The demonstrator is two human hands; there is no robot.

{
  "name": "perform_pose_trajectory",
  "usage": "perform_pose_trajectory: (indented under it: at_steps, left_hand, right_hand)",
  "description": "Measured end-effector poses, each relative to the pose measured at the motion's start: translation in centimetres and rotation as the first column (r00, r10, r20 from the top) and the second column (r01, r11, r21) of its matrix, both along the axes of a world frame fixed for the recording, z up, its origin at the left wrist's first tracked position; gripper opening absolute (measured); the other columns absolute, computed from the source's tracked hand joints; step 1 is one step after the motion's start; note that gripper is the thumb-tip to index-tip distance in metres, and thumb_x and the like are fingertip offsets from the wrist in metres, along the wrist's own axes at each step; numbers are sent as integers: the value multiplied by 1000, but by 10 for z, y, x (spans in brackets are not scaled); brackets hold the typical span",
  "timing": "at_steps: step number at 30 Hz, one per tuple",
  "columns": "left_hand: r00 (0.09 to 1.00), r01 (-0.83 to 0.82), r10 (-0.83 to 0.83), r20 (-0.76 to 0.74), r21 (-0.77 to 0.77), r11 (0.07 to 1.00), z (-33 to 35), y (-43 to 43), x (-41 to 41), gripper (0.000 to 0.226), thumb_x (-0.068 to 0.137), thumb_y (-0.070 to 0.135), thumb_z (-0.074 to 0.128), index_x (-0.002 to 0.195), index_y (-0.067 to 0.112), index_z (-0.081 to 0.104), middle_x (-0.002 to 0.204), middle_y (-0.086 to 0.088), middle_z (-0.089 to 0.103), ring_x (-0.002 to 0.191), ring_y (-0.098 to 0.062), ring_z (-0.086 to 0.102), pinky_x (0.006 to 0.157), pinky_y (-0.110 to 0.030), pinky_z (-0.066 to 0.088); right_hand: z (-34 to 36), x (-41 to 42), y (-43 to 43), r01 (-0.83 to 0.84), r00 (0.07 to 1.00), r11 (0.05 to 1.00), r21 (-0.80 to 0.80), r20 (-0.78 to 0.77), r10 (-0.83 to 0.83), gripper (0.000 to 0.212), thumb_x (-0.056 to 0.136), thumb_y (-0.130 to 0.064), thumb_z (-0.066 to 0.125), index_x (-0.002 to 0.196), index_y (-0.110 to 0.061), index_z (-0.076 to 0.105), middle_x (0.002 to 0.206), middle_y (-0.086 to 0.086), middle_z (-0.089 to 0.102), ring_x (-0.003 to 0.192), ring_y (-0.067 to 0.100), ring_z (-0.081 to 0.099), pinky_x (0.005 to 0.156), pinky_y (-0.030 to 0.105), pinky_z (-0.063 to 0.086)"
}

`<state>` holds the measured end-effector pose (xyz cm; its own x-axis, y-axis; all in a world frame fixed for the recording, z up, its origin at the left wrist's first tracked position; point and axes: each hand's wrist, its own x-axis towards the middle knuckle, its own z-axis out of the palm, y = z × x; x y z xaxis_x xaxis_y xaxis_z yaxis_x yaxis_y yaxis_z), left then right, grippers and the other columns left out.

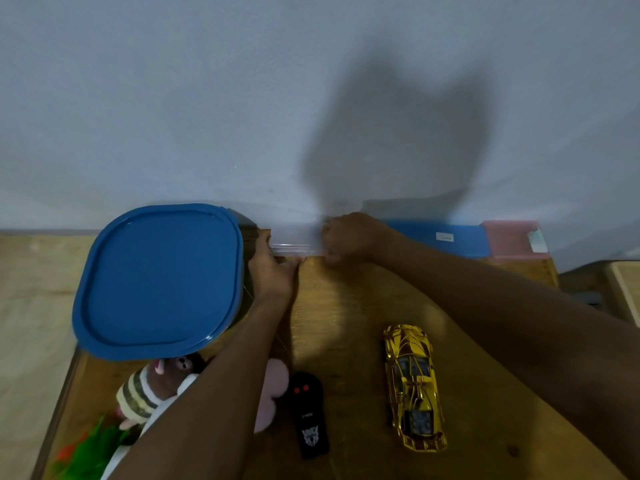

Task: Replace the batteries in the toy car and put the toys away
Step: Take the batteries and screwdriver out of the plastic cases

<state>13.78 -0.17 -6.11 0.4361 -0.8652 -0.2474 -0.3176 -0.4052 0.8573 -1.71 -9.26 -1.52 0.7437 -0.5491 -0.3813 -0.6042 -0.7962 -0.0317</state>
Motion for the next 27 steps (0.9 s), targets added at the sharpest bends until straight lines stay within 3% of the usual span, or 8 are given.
perform_pose_trajectory:
  at_steps: [3, 5, 8, 12, 15, 17, 21, 27]
  left_hand:
    - [1000, 23, -23, -2, -11, 1000, 2, 1, 0, 63, 80, 8, 77, 136, 13, 47, 126, -5, 59, 118, -18, 54, 96, -29, 48]
    - [998, 60, -60, -2, -15, 998, 4, 3, 0, 62, 83, 7, 74, 137, 15, 45, 125, -3, 58, 110, -12, 53, 87, -19, 48]
    - [992, 129, -129, -7, -32, 991, 9, 4, -2, 65, 83, 7, 75, 138, 19, 40, 119, 4, 52, 106, -8, 51, 74, -9, 41]
    - [975, 217, -213, 64, -63, 974, 8, 7, -7, 72, 80, 25, 81, 138, 25, 38, 125, 8, 44, 116, -11, 45, 86, -24, 43]
    - [972, 216, -215, 91, -4, 976, 4, 8, -8, 78, 80, 38, 79, 144, 19, 37, 138, -1, 45, 124, -17, 45, 97, -32, 46]
    - [973, 202, -204, 106, 25, 979, 3, 8, -8, 81, 80, 42, 78, 145, 16, 37, 142, -5, 45, 127, -20, 45, 99, -32, 44]
    - [978, 163, -168, 124, 45, 986, 4, 6, -10, 71, 80, 43, 77, 137, 15, 47, 134, -5, 52, 123, -20, 49, 93, -31, 45]
    - [977, 142, -148, 157, 46, 989, 1, 6, -9, 47, 79, 46, 77, 111, 20, 54, 106, -1, 59, 98, -17, 58, 77, -29, 51]
  right_hand:
    - [3, -9, -4, 57, 987, 998, -18, 150, -53, 29, 93, -30, 47, 82, -8, 62, 77, 9, 61, 67, 26, 58, 55, 29, 34]
    - [3, -17, -4, 120, 933, 993, -19, 345, -106, 29, 91, -29, 45, 81, -7, 61, 75, 13, 63, 69, 31, 60, 55, 30, 36]
    - [3, -23, 3, 277, 838, 958, -67, 504, -207, 23, 93, -28, 50, 101, -10, 64, 94, 11, 67, 84, 31, 62, 63, 34, 47]
    - [1, -23, 10, 410, 751, 855, -318, 649, -119, 9, 83, -19, 65, 76, -14, 68, 79, 5, 61, 75, 23, 59, 57, 30, 44]
    - [-2, -22, 17, 495, 753, 793, -354, 631, -189, 13, 82, -20, 66, 69, -18, 67, 69, 1, 60, 67, 22, 59, 52, 27, 35]
    - [-8, -19, 26, 499, 765, 824, -268, 584, -273, 19, 86, -28, 60, 71, -19, 68, 69, 1, 62, 61, 23, 61, 49, 23, 28]
    - [-14, -13, 32, 495, 843, 847, -192, 342, -415, 24, 93, -32, 48, 89, -21, 69, 88, 0, 69, 78, 22, 64, 47, 25, 13]
    - [4, -3, 30, 419, 907, 857, -299, 98, -409, 13, 93, -14, 53, 93, -15, 66, 92, 3, 68, 84, 25, 67, 61, 28, 35]
